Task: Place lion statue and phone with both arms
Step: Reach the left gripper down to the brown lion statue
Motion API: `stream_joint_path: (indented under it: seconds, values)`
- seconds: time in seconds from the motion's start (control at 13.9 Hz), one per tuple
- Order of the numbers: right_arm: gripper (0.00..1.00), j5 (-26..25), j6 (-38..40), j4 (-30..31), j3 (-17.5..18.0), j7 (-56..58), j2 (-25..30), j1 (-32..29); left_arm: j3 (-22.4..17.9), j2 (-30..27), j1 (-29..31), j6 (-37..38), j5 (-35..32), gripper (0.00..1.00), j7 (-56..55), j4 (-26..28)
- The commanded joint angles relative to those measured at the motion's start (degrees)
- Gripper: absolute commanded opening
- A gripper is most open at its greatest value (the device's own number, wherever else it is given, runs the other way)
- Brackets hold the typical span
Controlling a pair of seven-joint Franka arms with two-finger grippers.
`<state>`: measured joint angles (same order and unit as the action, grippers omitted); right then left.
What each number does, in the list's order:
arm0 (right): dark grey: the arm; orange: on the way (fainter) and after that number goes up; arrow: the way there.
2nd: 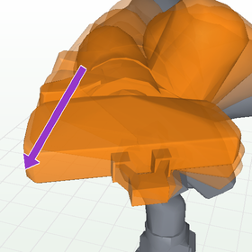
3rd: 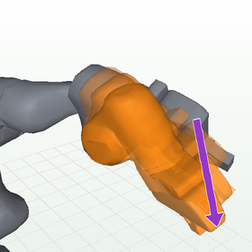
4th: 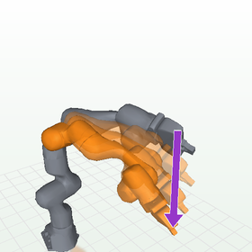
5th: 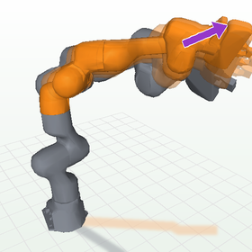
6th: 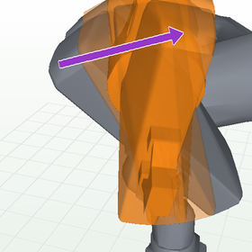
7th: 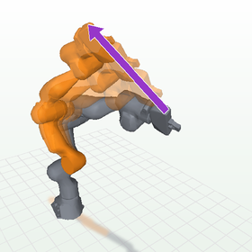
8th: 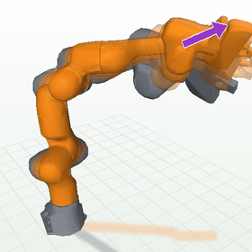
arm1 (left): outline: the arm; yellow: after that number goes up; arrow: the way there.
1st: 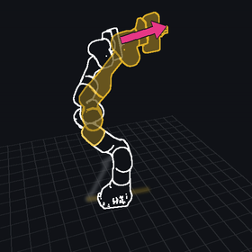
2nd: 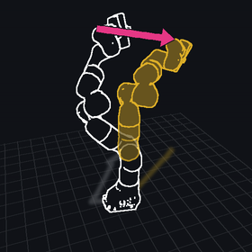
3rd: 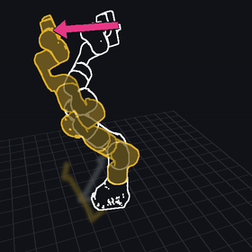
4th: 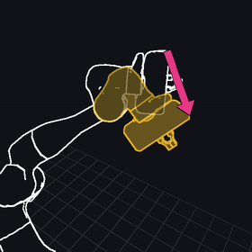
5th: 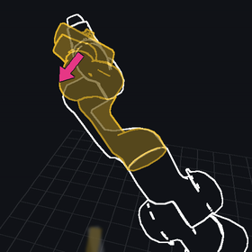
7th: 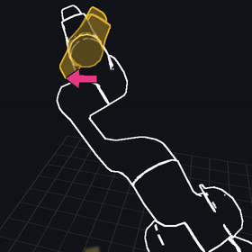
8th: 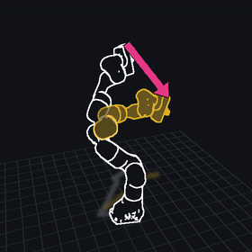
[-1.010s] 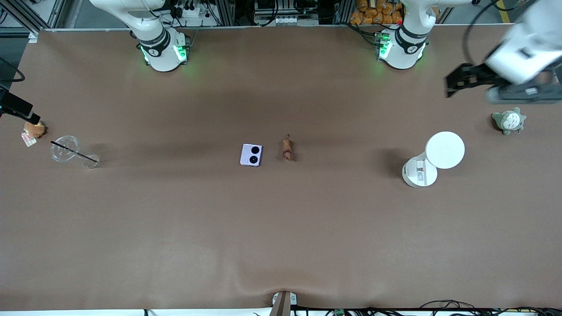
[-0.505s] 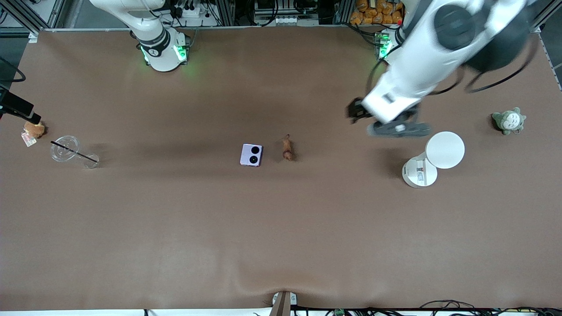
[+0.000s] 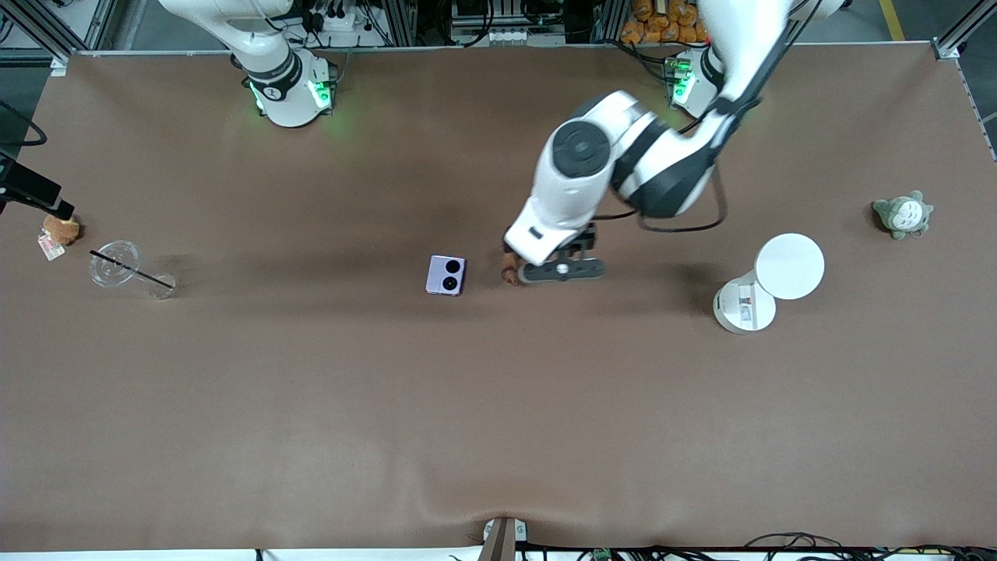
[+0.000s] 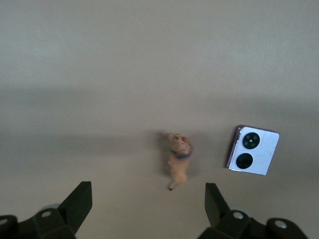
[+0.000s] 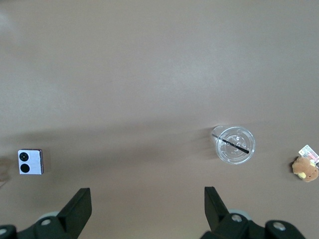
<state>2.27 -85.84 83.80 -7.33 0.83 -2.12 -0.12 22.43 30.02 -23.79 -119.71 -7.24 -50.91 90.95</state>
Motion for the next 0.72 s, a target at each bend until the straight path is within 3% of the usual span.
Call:
stream_joint_path:
  seconds: [0.0,0.14,0.43,0.65]
  values:
    - [1.00,-0.2,0.5,0.7,-0.1,0.6,0.5,-0.1,-0.5,5.3,-3.4,-3.9,-3.9,1.00,-5.6,-1.7]
    - [1.00,-0.2,0.4,0.7,-0.1,0.6,0.4,-0.1,-0.5,8.4,-4.1,-6.7,-7.2,1.00,-9.6,-1.7]
    - [1.00,-0.2,0.4,0.7,-0.1,0.6,0.4,-0.1,-0.5,13.0,-5.7,-10.4,-11.5,0.88,-16.9,-1.7]
    - [1.00,-0.2,0.5,0.7,-0.1,0.6,0.4,0.2,-0.5,13.7,-5.7,-11.4,-11.5,0.59,-18.2,-1.6]
